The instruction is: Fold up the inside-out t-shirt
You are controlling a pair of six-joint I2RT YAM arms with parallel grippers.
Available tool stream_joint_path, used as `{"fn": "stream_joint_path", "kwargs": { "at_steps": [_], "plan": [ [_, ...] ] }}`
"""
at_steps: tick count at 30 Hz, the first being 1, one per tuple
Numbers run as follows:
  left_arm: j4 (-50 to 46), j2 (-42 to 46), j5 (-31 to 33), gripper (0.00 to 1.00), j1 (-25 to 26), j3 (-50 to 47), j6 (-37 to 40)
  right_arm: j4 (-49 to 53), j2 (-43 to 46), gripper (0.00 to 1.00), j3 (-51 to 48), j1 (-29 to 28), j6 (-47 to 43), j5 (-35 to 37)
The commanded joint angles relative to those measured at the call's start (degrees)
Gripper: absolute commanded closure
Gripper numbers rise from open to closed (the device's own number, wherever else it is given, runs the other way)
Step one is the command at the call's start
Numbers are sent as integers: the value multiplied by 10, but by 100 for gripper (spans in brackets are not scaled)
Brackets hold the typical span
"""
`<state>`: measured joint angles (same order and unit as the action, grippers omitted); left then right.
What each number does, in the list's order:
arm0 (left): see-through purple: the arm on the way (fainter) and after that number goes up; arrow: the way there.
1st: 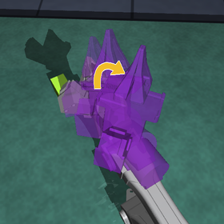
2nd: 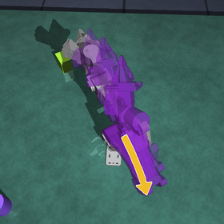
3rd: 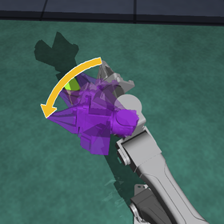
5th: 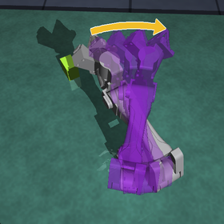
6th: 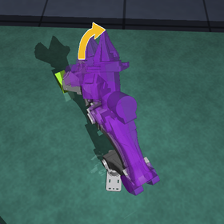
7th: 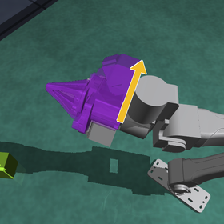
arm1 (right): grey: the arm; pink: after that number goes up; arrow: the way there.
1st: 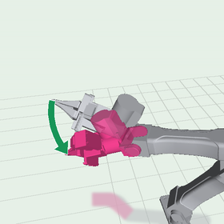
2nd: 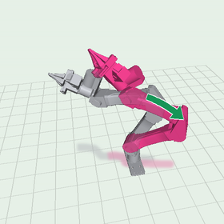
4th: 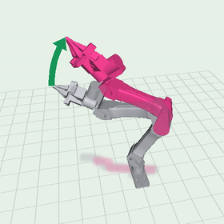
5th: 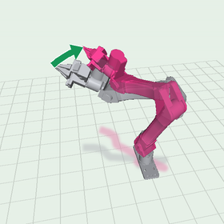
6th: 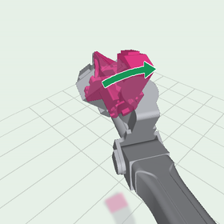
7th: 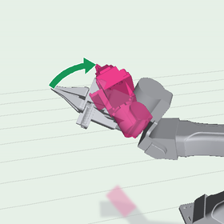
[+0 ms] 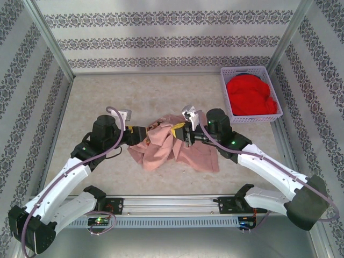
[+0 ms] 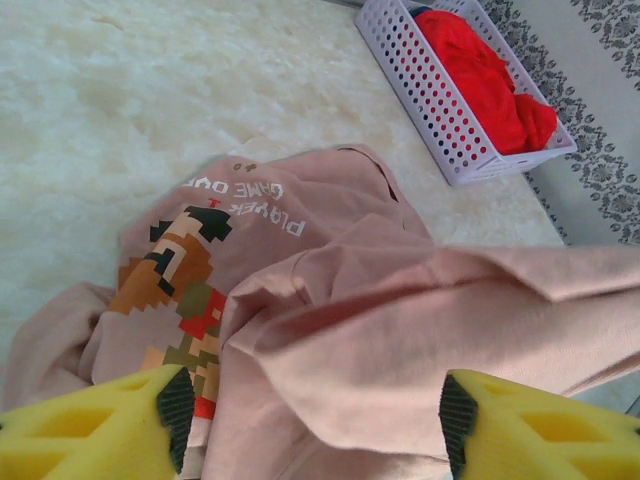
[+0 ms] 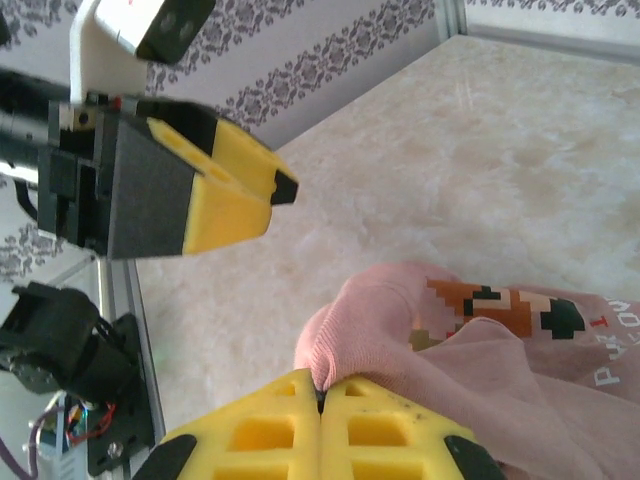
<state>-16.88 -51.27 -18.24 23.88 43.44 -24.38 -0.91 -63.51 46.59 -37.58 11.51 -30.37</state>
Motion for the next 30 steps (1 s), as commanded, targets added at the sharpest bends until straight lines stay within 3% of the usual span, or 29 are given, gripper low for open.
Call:
{"fn": "stream_joint_path", "kwargs": {
  "at_steps": [1,5,9,13,17,19,25,30],
  "plan": [
    [4,-22,1,30,-1,37,38,33,6,100,-11,11,-43,-41],
    [-5,-109,-29,24,14,79,82,39,20,100,-42,22,-21,-41],
    [-26,-194,-51,22,34,117,93,71,34,100,-70,33,30,12],
    [-60,-266,-42,21,54,146,83,187,25,97,-65,38,92,138],
    [-72,-296,-41,21,73,147,74,369,-19,78,-18,41,154,327],
    [-66,-299,-47,21,79,138,65,400,-18,71,-5,28,153,388],
    [-61,-285,-71,21,91,118,35,315,15,55,-11,-41,85,393],
    [-67,-263,-34,21,91,112,37,289,-73,52,17,-48,48,361]
  ]
}}
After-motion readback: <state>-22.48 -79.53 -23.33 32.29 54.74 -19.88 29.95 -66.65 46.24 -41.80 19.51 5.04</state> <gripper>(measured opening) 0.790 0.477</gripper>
